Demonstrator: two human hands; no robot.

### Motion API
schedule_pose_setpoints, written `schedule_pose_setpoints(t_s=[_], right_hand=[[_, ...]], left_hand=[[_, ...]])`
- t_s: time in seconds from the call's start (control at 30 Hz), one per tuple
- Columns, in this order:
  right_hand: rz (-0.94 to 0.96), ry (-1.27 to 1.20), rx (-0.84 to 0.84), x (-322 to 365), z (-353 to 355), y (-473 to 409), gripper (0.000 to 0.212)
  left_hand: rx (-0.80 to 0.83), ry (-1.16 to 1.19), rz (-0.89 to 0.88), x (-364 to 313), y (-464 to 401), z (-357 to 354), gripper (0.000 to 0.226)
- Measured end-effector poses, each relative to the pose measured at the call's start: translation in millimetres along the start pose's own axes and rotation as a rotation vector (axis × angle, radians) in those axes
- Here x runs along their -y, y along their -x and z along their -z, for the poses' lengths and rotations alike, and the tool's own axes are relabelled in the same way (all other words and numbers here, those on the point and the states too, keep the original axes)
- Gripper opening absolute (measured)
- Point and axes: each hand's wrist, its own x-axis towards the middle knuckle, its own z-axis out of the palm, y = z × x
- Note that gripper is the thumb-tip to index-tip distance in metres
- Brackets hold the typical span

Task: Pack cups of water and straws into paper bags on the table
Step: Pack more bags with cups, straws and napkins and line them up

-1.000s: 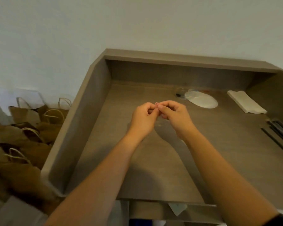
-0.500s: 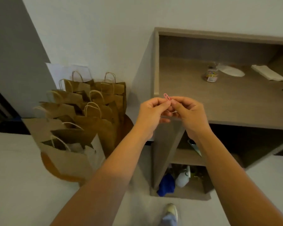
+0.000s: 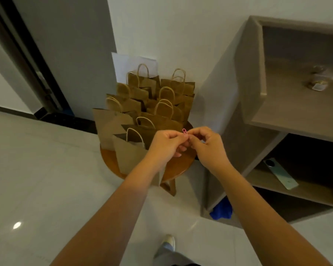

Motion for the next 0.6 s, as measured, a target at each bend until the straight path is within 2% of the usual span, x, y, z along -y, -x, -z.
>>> schedule_pose_setpoints(t_s=[0.2, 0.33, 0.4, 0.43, 0.53, 0.6], right_hand=[[-0.167, -0.007, 0.207, -42, -74, -36, 0.018], [-0.24, -0.011, 0.19, -57, -108, -60, 0.018], [-0.307, 0.002, 0.153, -65, -118, -69, 0.014], [-0.351, 0.011, 0.112, -68, -121, -71, 0.015], [-0.485, 0.088, -0.007, -82, -127, -71, 0.014], [-0.572, 0.104, 0.015, -91, -132, -70, 0.012]], left_hand=[[0.022, -0.23, 0.136, 47, -33, 58, 0.017], [0.044, -0.357, 0.207, 65, -68, 89, 0.015], [-0.009, -0.498, 0.218, 76, -84, 106, 0.019], [-0.081, -0.594, 0.186, 82, -90, 116, 0.022], [-0.293, -0.74, -0.1, 103, -98, 146, 0.036], [-0.308, -0.628, -0.068, 116, -107, 163, 0.057]])
